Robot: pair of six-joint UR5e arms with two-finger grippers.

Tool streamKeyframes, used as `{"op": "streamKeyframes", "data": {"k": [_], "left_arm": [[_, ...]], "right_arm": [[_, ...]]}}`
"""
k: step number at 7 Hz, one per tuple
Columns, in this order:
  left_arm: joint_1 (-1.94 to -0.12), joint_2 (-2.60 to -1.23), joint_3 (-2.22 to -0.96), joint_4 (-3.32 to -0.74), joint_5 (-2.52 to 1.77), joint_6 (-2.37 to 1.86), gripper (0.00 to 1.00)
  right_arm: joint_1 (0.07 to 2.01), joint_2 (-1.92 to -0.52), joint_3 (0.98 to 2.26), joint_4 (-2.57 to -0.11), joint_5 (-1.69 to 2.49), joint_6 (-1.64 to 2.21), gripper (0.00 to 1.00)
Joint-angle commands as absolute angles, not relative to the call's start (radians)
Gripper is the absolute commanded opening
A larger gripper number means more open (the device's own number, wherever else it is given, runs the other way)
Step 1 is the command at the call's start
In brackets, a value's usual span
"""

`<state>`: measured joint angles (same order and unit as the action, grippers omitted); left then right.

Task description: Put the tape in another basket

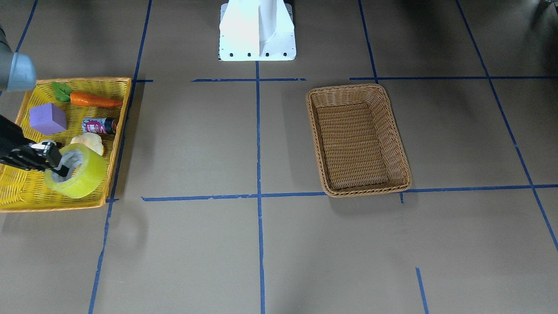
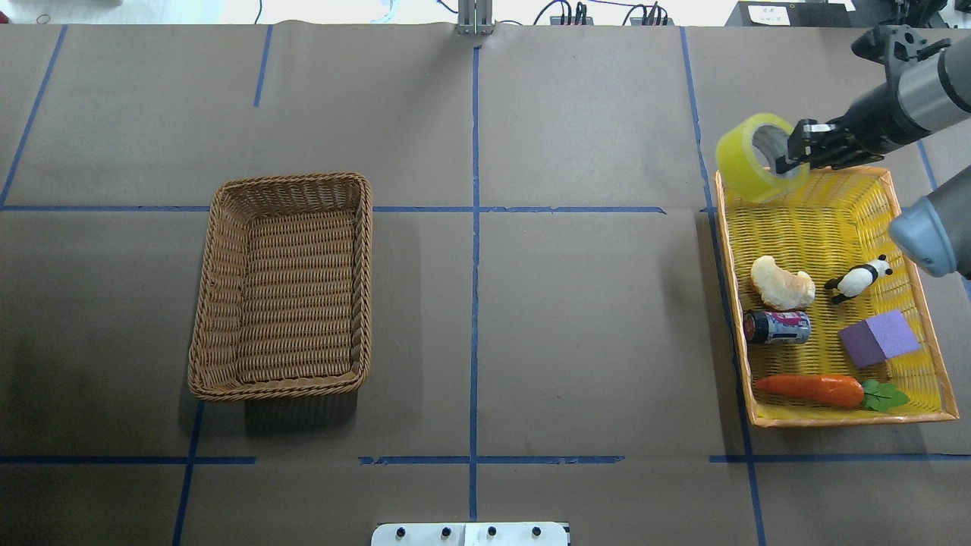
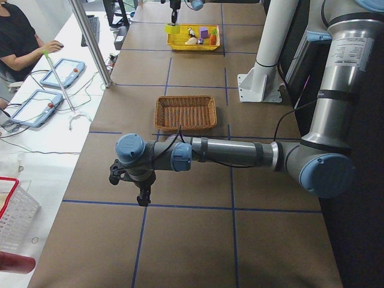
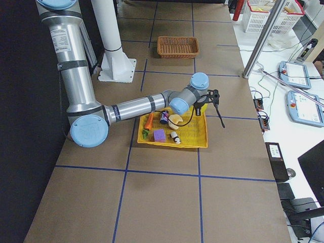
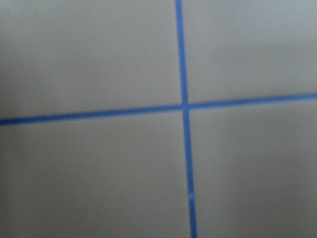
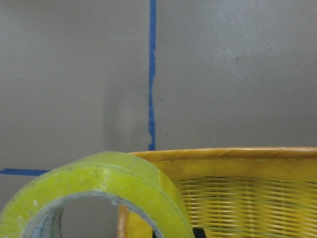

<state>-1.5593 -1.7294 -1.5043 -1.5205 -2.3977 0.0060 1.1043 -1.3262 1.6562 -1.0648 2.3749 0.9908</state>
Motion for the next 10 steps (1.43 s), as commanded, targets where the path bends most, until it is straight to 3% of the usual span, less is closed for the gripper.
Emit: {"op": "streamKeyframes", "data": {"k": [1, 5, 10], "left_arm": [[-1.472, -1.779, -1.547, -1.531, -2.436, -0.189, 1.00], [-1.236, -1.772, -1.617, -2.014, -2.442, -0.846, 1.00], [-1.020, -1.758, -1.620, -2.789, -2.428, -1.773, 1.00]], "right_arm": [[1.017, -1.269, 1.704, -0.964, 2.361, 1.293, 0.00], [0.746, -1.282, 1.750, -0.550, 2.000, 1.792, 0.00], [0.392, -1.299, 1.956, -0.505, 1.578, 1.943, 0.01]]}}
